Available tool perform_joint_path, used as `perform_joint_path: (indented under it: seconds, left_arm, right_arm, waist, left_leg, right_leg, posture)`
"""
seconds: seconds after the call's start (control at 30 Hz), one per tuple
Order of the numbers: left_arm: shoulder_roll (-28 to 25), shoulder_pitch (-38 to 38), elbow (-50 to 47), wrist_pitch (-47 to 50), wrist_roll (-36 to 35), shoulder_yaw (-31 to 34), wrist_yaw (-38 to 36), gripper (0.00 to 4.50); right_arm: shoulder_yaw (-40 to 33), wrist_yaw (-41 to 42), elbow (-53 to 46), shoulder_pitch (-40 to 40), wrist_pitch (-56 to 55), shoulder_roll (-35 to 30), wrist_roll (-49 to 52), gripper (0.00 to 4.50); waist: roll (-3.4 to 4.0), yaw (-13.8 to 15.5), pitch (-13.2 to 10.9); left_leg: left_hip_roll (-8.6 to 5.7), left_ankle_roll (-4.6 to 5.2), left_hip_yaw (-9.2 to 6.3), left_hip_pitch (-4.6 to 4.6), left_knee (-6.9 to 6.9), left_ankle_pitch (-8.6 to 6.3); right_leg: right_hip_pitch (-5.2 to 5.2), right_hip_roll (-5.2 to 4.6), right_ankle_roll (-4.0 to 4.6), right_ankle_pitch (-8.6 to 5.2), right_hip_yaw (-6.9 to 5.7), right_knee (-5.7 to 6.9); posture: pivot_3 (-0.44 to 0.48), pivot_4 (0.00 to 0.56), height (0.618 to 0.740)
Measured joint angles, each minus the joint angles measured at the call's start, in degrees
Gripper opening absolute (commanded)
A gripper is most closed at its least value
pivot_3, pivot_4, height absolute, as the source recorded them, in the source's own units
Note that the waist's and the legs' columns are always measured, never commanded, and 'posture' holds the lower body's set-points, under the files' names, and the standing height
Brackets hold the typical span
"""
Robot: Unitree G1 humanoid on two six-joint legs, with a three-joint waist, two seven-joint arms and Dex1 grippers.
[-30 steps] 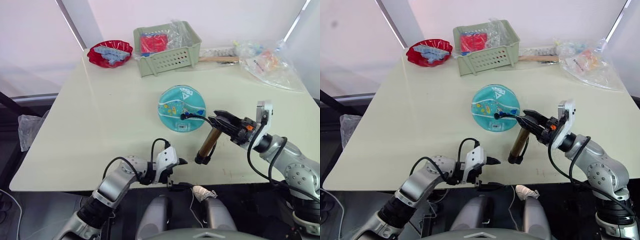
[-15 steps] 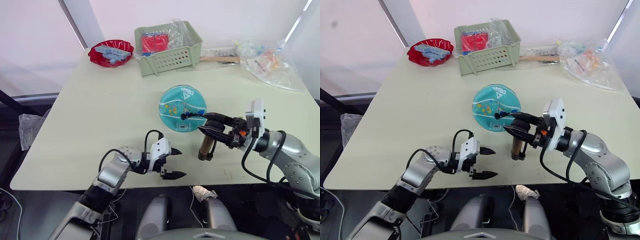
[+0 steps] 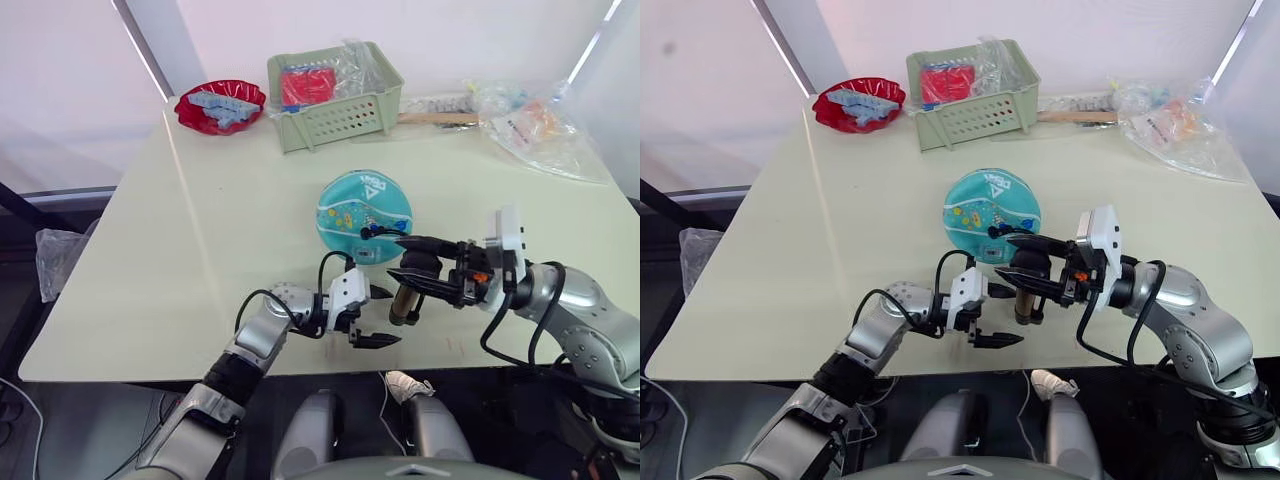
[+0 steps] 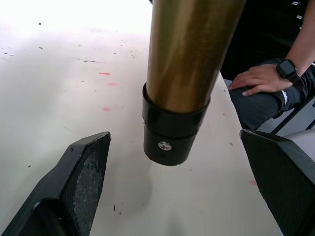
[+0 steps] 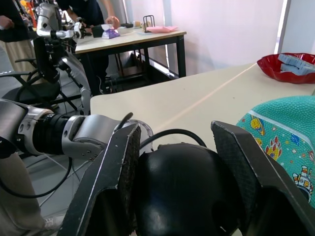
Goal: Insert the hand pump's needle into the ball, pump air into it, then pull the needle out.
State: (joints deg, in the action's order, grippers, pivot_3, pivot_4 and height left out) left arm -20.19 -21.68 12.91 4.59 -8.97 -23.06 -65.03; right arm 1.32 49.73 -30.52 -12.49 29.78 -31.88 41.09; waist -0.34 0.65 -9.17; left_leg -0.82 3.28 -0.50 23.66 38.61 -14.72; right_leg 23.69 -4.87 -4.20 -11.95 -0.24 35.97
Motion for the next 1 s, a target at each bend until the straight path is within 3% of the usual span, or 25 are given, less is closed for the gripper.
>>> perform_joint_path:
  seconds: [0.53,0.67,1.0]
  left_arm:
    - [1.83,-0.81,3.90,-2.57,1.52,-0.01,-0.98,4.47]
    - [2.62,-0.82,4.14,-2.58,1.93,0.01,-0.98,3.29]
    - [2.99,-0.81,4.66,-2.66,2.14,0.04,-0.70,3.29]
  right_arm:
    - [0.04,0.96,0.00,0.93,-0.15,0.07,-0.28,1.83]
    - [0.07,1.00,0.00,0.93,-0.15,0.15,-0.34,1.83]
    - [0.14,1.09,0.00,0.94,-0.15,0.16,-0.44,1.83]
  waist:
    - [0.00,0.05,0.00]
    - [0.00,0.05,0.00]
    - [0.00,0.04,0.00]
  left_leg:
    - [0.00,0.00,-0.01,0.01,0.02,0.00]
    - [0.00,0.00,-0.01,0.01,0.02,0.00]
    - [0.00,0.00,-0.02,0.00,0.03,0.00]
  right_leg:
    - [-0.01,0.00,0.00,0.00,0.00,0.01]
    - [-0.01,0.00,0.00,0.00,0.00,0.01]
    - [-0.01,0.00,0.00,0.01,-0.01,0.03]
  posture:
    - [0.000,0.150,0.737]
    - [0.000,0.150,0.737]
    - [0.000,0.150,0.737]
